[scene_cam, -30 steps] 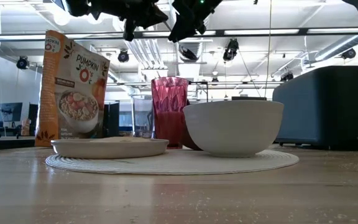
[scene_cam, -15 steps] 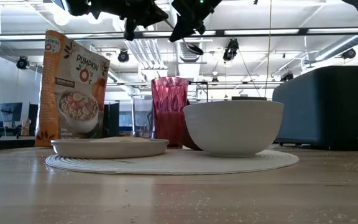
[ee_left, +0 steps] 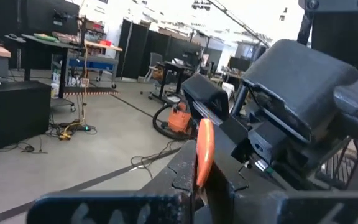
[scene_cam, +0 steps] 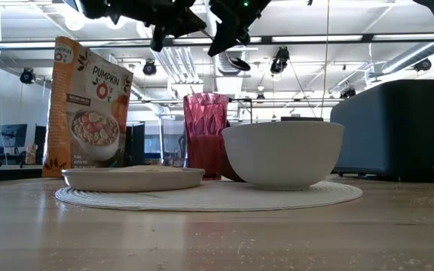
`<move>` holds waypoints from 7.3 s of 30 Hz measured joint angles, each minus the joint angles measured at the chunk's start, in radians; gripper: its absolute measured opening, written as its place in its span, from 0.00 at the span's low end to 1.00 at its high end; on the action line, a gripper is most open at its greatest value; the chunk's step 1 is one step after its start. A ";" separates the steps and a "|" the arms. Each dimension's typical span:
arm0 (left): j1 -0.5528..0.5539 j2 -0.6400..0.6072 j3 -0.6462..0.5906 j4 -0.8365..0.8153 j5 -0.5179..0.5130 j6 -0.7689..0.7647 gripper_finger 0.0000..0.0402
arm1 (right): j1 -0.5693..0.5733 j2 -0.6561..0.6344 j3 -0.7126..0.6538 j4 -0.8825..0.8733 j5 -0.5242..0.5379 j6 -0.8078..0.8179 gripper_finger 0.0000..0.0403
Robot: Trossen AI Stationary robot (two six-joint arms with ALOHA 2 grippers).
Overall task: Arrange a breakfast setting
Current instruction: Put the orange spoon on the white table mat to the right of the white bowl
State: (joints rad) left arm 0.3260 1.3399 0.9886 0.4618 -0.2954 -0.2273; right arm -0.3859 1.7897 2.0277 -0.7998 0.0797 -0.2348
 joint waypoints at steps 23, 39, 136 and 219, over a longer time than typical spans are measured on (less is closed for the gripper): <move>0.002 -0.105 -0.001 -0.205 0.027 0.084 0.32 | -0.015 -0.002 0.013 -0.218 0.132 0.036 0.02; 0.002 -0.202 -0.002 -0.377 0.026 0.085 0.33 | 0.027 -0.074 0.013 -0.518 0.130 0.246 0.02; -0.023 -0.426 -0.003 -0.931 0.044 0.095 0.33 | -0.274 0.354 -0.048 -0.491 -0.131 0.180 0.03; -0.046 -0.679 -0.132 -0.792 0.228 0.082 0.26 | 0.385 -0.678 -1.092 -0.063 -0.079 1.424 0.03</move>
State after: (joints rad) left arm 0.2802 0.6612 0.8562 -0.3302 -0.0676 -0.1451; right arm -0.0010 1.1122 0.9353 -0.8632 0.0003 1.1892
